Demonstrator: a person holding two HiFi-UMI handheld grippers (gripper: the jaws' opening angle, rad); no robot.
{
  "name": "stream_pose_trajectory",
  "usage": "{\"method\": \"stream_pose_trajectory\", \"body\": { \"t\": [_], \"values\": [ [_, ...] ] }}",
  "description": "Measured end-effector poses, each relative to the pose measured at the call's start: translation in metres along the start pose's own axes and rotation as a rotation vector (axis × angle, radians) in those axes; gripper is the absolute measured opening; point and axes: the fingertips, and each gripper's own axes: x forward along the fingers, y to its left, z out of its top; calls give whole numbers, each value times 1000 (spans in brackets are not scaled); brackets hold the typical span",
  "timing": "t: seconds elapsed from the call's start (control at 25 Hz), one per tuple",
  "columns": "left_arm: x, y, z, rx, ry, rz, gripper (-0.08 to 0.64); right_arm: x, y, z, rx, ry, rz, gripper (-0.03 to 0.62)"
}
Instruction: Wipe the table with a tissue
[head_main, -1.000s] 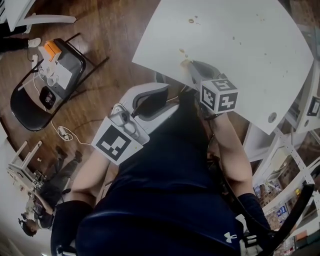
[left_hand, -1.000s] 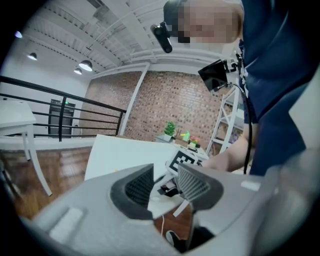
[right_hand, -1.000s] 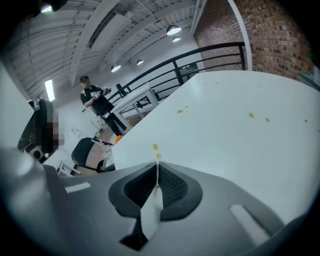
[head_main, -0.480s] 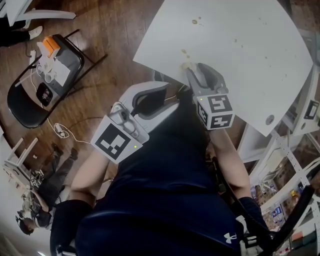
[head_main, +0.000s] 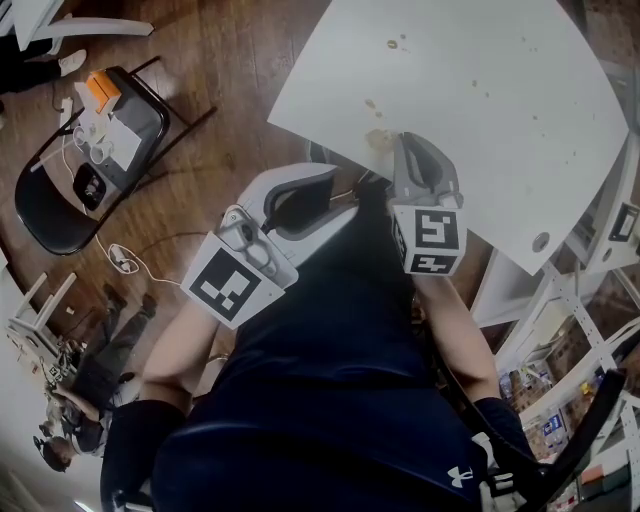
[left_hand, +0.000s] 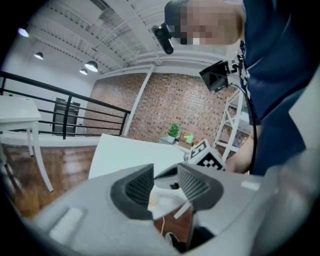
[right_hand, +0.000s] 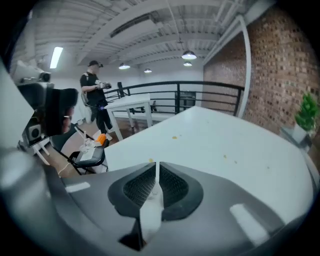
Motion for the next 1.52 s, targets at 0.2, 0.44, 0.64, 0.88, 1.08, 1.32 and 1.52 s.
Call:
{"method": "stream_pose_trajectory", "body": {
  "t": [0.2,0.44,0.64,0.88,1.08,1.32,1.52],
  "values": [
    [0,2,-3,-17,1,3,147,5,51,-11,-144,24,79,29],
    [-3,4,-4,-34,11,5,146,27,33,-27,-114,115,7,110],
    [-4,6,-2,-77,-7,20,137,32,26,-39,-128,197,46,215],
    [-4,5,-2,-81,-10,27,132,28,15,-37,-90,181,32,125],
    [-4,4,-1,-75,-14,32,132,29,-3,-34,8,152,37,55],
    [-11,6,-4,-88,-16,52,132,38,-12,-29,50,144,51,51],
    [-18,11,-4,-92,-21,67,132,49,4,-19,34,136,108,51]
  ]
}}
